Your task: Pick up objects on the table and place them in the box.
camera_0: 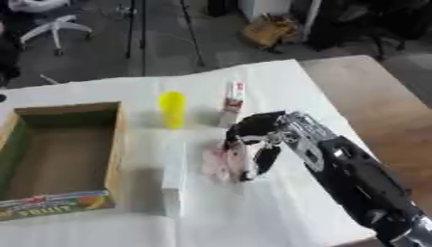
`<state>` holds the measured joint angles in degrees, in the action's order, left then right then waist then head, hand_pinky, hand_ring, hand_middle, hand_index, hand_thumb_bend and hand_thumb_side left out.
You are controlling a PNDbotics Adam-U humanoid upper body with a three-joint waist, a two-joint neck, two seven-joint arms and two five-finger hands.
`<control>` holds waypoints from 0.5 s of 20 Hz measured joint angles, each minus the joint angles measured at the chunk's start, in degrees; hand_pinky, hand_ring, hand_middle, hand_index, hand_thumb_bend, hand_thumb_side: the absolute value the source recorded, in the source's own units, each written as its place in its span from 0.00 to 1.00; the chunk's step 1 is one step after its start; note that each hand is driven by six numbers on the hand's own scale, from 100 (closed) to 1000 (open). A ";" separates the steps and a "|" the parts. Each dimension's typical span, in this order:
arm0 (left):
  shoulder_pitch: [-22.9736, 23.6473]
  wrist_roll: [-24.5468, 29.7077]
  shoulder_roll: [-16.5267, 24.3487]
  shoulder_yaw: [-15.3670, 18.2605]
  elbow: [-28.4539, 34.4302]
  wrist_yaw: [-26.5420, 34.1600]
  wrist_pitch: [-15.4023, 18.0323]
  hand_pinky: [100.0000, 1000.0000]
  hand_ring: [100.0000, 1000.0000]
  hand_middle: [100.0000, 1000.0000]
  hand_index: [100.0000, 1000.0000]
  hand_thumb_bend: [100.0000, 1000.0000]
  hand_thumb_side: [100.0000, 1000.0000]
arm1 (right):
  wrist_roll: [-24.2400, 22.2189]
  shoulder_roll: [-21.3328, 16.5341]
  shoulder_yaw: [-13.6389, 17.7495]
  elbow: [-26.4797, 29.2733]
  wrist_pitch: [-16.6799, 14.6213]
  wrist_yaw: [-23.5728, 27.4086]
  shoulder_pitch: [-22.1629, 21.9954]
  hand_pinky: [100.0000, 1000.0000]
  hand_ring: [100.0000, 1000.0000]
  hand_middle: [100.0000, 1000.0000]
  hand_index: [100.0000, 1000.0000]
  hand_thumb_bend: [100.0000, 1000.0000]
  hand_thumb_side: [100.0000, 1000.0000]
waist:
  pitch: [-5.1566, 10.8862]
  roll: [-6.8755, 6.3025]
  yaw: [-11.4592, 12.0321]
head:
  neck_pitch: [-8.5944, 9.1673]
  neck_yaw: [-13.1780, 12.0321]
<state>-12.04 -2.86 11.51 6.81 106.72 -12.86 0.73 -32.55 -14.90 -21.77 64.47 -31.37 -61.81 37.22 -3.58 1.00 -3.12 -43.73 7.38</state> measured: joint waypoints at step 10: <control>0.01 -0.01 0.00 0.00 0.00 0.00 -0.01 0.63 0.67 0.58 0.74 0.49 0.90 | 5.07 -0.04 0.50 0.64 -0.63 -0.23 0.07 0.00 0.16 0.26 0.34 0.23 0.14 | 0.02 0.06 -0.01 | 0.00 0.01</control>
<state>-12.03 -2.87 11.51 6.81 106.72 -12.86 0.73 -27.48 -14.95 -21.27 65.11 -32.01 -62.04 37.29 -3.56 1.06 -3.13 -43.73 7.39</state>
